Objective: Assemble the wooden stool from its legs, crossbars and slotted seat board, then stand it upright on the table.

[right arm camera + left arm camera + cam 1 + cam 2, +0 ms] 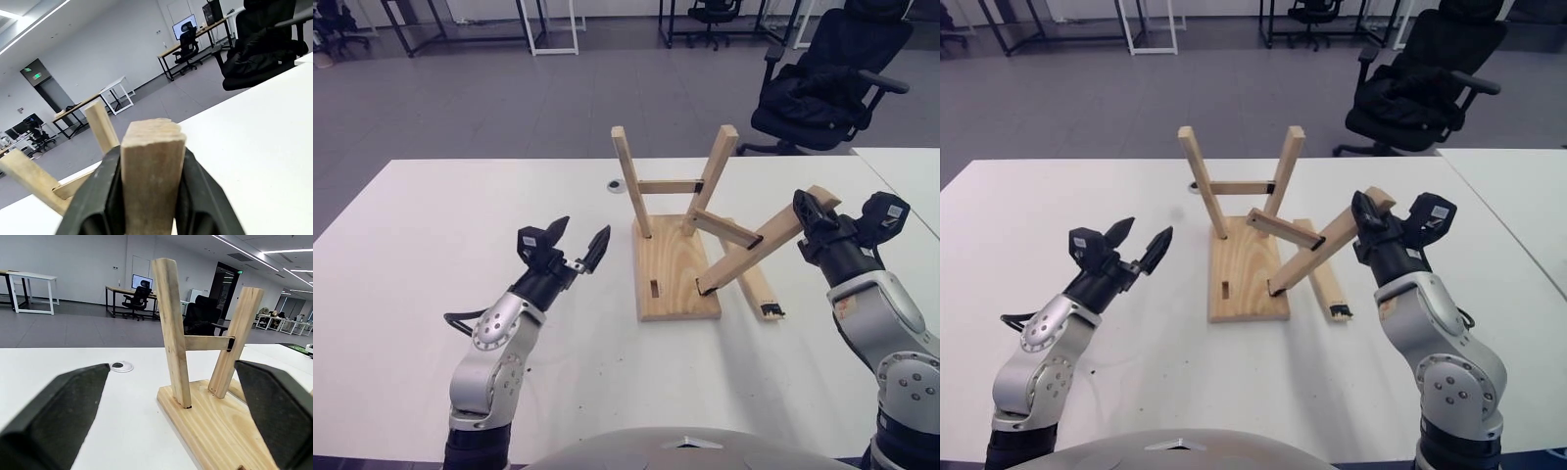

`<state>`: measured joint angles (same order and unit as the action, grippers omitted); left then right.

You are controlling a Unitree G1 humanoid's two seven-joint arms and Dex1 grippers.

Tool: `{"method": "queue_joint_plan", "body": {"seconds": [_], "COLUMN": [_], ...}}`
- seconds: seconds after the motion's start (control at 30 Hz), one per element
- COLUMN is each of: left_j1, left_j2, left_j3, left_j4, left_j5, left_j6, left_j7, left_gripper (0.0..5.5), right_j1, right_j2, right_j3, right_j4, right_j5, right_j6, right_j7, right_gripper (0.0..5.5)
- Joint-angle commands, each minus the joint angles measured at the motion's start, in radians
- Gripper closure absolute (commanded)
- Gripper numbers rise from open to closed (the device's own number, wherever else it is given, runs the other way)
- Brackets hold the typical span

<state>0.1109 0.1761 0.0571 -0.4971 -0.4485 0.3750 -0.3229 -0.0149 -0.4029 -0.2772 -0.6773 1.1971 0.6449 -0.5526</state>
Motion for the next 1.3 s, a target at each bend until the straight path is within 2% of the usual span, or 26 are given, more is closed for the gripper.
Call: {"method": "queue_joint_plan", "body": {"seconds": [0.03, 0.3, 0.43, 0.57, 0.83, 0.9, 1.03, 1.3], "left_j1": [-0.037, -0.029, -0.056, -0.056, -0.044, -0.039, -0.036, -0.053], "left_j2": [0.019, 0.05, 0.032, 0.022, 0.052, 0.064, 0.071, 0.063], "left_j3": [0.017, 0.032, 0.018, 0.005, 0.006, -0.001, -0.016, -0.043], "left_j4": [-0.027, -0.135, -0.143, -0.146, -0.148, -0.148, -0.154, -0.128], "left_j5": [0.005, -0.002, -0.002, -0.004, 0.009, 0.019, 0.036, 0.059], "left_j6": [0.035, 0.094, 0.098, 0.092, 0.095, 0.097, 0.098, 0.081], "left_j7": [0.038, 0.086, 0.11, 0.123, 0.115, 0.111, 0.115, 0.112], "left_gripper": [0.8, 0.8, 0.8, 0.8, 0.8, 0.8, 0.8, 0.8], "right_j1": [0.003, -0.055, -0.069, -0.095, 0.261, 0.293, 0.214, 0.033], "right_j2": [0.027, -0.162, -0.179, -0.156, -0.125, -0.124, -0.13, -0.135], "right_j3": [0.08, 0.223, 0.251, 0.222, 0.215, 0.221, 0.258, 0.281], "right_j4": [0.073, -0.052, -0.012, 0.077, 0.074, 0.099, 0.082, 0.062], "right_j5": [0.097, -0.195, -0.346, -0.428, -0.532, -0.569, -0.551, -0.372], "right_j6": [0.127, 0.149, 0.102, 0.051, -0.178, -0.211, -0.111, 0.247], "right_j7": [-0.162, -0.008, 0.098, 0.204, 0.531, 0.571, 0.551, 0.417], "right_gripper": [4.45, 4.43, 4.43, 4.43, 4.43, 4.43, 4.43, 4.44]}}
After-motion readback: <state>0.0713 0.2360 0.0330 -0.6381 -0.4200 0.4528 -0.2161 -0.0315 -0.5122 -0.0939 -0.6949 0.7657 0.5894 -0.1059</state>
